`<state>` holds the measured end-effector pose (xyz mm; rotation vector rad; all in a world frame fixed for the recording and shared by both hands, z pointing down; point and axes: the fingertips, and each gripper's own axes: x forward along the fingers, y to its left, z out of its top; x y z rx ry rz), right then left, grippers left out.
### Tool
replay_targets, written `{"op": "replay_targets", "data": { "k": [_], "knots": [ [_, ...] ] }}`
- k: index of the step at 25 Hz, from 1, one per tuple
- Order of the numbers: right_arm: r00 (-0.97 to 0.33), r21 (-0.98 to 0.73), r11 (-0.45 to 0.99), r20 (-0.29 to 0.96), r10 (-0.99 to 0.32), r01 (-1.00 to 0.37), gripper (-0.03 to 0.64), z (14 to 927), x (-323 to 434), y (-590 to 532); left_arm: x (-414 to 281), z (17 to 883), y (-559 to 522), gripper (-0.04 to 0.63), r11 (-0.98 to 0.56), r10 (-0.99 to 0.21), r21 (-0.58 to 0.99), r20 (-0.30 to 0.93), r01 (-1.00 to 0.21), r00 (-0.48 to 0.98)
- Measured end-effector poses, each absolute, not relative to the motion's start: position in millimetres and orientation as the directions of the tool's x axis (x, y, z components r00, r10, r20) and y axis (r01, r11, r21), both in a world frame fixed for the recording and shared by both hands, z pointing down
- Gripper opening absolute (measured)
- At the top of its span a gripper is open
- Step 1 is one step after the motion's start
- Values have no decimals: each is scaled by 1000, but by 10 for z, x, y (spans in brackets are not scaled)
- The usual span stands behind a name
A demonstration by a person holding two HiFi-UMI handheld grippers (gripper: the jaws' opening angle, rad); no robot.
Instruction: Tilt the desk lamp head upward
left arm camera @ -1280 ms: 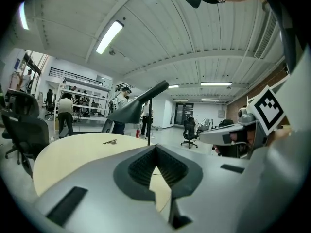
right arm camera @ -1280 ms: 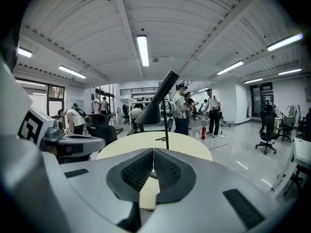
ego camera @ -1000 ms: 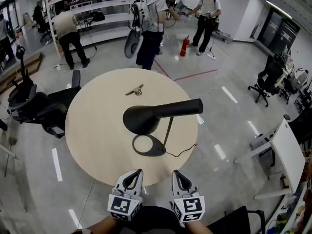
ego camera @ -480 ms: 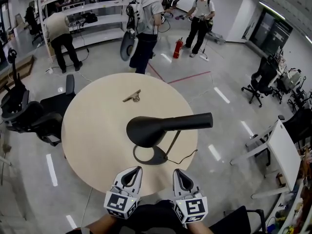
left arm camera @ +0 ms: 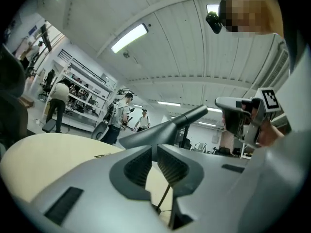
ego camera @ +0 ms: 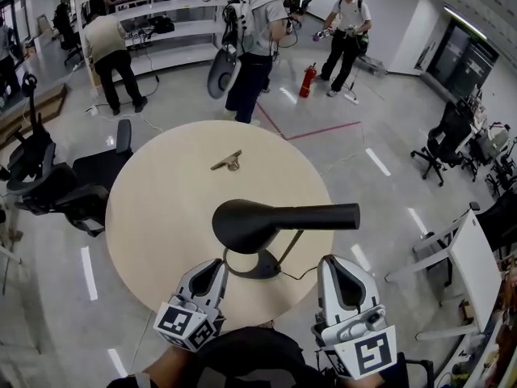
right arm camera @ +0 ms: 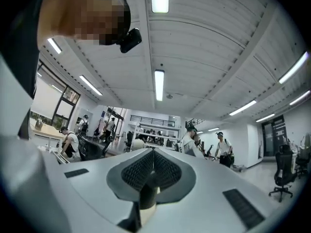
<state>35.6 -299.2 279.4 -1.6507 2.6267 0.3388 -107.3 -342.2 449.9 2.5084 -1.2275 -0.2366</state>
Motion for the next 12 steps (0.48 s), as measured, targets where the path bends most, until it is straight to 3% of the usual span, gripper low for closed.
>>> {"op": "replay_targets", "data": {
  "k": [12],
  "knots": [
    [-490,342,426,-127,-862,-838,17,2045,520,-3556,-1202,4528,-3852,156,-504,-828,493,-42,-709,559]
  ]
}}
